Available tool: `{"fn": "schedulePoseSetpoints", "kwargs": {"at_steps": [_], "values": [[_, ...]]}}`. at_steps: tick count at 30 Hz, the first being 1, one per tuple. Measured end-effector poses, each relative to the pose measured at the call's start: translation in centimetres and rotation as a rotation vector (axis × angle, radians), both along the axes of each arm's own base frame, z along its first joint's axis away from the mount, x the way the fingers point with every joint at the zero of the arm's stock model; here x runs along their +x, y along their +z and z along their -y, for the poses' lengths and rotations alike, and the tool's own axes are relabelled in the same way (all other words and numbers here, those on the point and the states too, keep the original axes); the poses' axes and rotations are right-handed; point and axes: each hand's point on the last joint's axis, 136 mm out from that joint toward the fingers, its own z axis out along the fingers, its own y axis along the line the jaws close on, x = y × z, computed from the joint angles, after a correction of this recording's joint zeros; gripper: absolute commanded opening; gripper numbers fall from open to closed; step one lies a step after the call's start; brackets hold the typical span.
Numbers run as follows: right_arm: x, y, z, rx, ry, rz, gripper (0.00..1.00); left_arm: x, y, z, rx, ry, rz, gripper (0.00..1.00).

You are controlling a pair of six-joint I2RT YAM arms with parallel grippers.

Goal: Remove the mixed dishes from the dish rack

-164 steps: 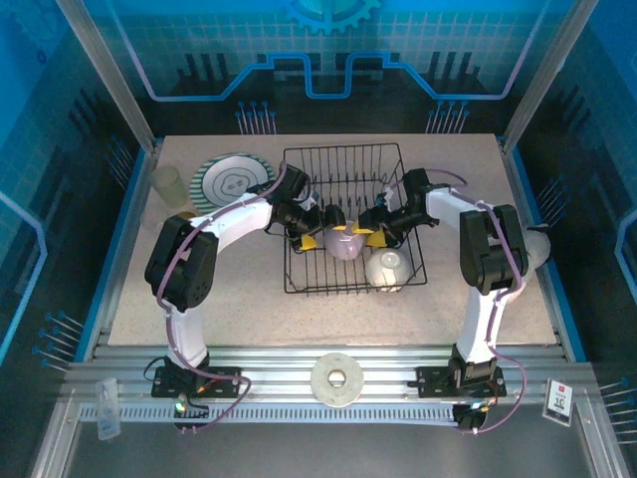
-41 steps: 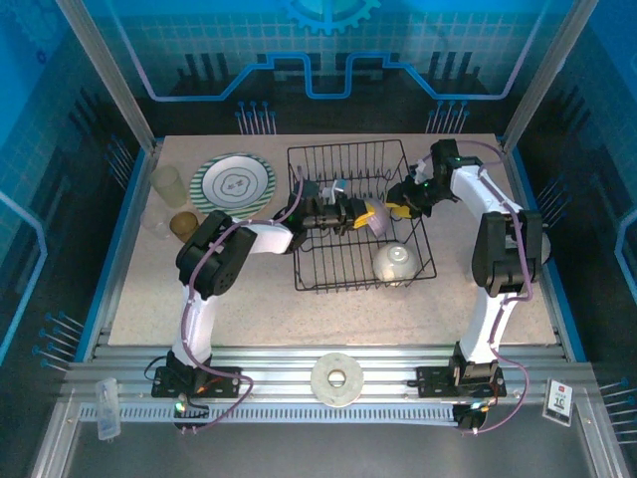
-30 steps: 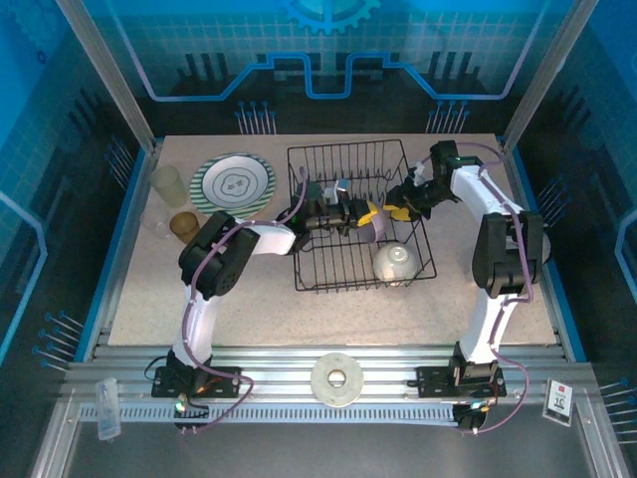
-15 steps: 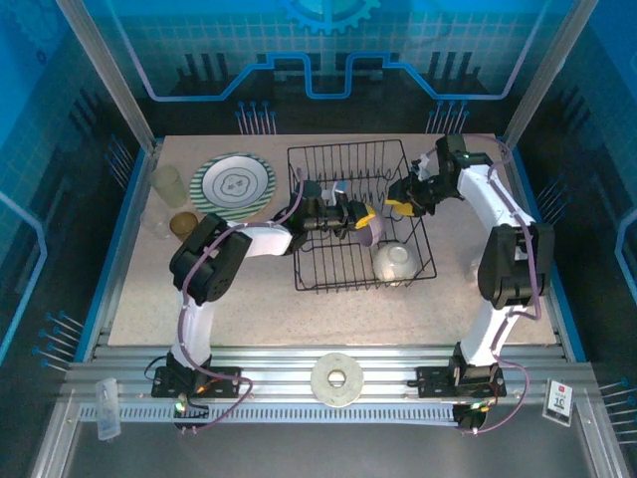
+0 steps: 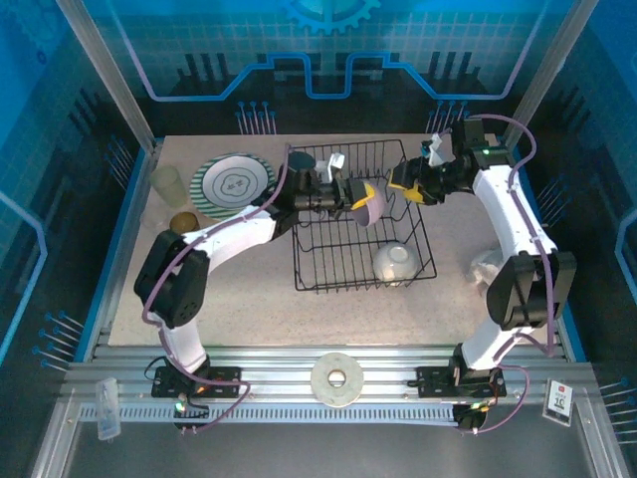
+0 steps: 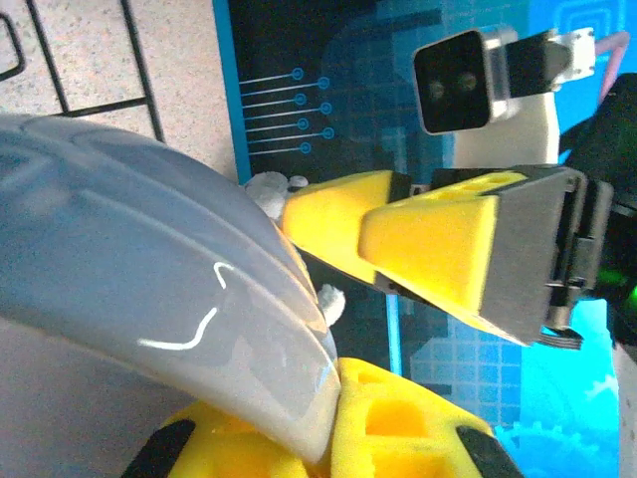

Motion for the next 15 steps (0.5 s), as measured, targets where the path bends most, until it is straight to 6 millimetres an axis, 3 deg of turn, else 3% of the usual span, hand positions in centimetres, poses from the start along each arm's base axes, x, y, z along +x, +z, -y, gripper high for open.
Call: {"fn": "schedulePoseSetpoints", "kwargs": {"at_steps": [9,15], "values": [[-1.2,3.0,0.0,0.010,-0.005,0.073,0.82,-2.4,6.8,-3.7,0.190,0.032,0.175,0.00],[-1.4,6.4,-0.5,0.074,-0.011,0.197,0.93,-4.6,10.1,-7.7,0.357,0.086,0.282,0.00]]}}
